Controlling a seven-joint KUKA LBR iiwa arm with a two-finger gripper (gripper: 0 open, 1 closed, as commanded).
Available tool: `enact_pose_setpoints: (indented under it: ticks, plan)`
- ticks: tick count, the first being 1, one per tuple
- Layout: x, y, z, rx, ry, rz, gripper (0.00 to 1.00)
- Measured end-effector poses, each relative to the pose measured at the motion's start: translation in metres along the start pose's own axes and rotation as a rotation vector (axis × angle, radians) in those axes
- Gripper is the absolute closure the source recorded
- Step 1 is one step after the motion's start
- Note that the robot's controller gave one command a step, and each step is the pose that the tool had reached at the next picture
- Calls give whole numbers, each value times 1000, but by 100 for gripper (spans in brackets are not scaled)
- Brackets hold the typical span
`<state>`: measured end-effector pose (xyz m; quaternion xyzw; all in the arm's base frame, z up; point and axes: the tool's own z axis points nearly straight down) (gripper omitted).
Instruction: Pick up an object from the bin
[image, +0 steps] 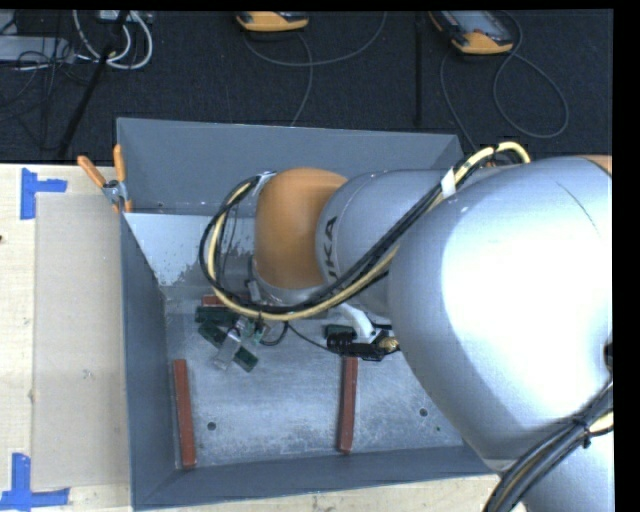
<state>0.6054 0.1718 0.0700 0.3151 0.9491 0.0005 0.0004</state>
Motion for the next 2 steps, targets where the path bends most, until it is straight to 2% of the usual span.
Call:
enact_pose_setpoints:
  ticks: [1,2]
  plan:
    - [0,0,0,0,0,-1,0]
    - [-1,1,-1,0,-1,-1,100]
